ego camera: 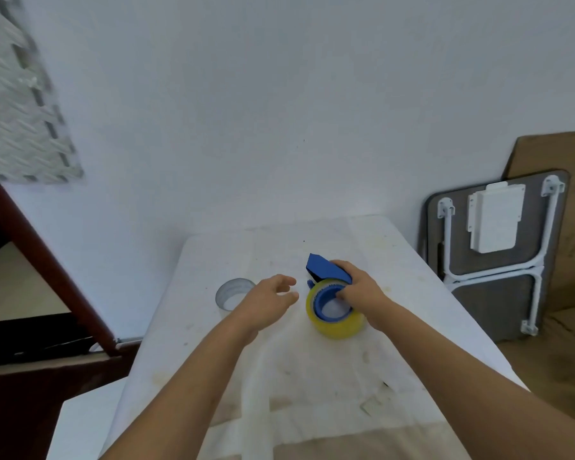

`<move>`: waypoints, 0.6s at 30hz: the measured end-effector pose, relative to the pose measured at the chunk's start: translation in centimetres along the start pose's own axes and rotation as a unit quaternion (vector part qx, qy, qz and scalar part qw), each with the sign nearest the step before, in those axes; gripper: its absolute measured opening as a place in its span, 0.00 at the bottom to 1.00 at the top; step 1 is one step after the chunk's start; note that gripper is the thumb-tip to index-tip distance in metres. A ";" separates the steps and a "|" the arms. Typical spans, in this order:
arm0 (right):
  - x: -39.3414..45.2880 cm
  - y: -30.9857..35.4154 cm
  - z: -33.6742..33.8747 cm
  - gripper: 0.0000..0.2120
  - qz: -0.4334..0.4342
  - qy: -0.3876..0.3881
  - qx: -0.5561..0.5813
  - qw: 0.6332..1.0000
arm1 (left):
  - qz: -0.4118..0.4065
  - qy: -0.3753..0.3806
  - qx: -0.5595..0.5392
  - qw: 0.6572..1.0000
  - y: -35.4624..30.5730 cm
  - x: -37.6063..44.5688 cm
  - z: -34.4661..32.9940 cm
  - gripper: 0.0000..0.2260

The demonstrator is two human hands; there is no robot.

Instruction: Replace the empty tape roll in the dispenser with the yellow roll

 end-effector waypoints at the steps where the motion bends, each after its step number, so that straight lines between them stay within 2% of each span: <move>1: 0.6 -0.4 0.0 0.30 -0.004 0.001 0.004 1.000 | 0.001 -0.001 0.005 1.000 0.1 0.3 0.0 0.18; 9: 3.7 -2.1 -0.2 0.33 -0.028 0.008 -0.024 0.999 | 0.012 -0.004 0.038 0.999 1.1 2.7 0.1 0.17; 13: 4.5 -2.1 0.0 0.35 -0.025 0.008 -0.118 0.993 | 0.012 0.003 0.039 0.999 0.9 3.7 -0.1 0.17; 16: 4.5 -1.5 0.2 0.37 -0.033 0.042 -0.190 0.980 | 0.011 0.002 0.043 0.999 0.8 4.3 -0.2 0.17; 18: 4.2 -1.1 0.6 0.39 -0.033 0.062 -0.197 0.978 | 0.010 0.000 0.046 0.999 0.6 4.3 -0.4 0.17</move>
Point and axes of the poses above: each hand's wrist, its own x-axis towards the middle knuckle, its own z-axis out of the back of the hand, y = z × x, the point moved 5 cm from there along x, towards the middle knuckle, and after that the axes turned 4 degrees about y, right-handed, at the moved point
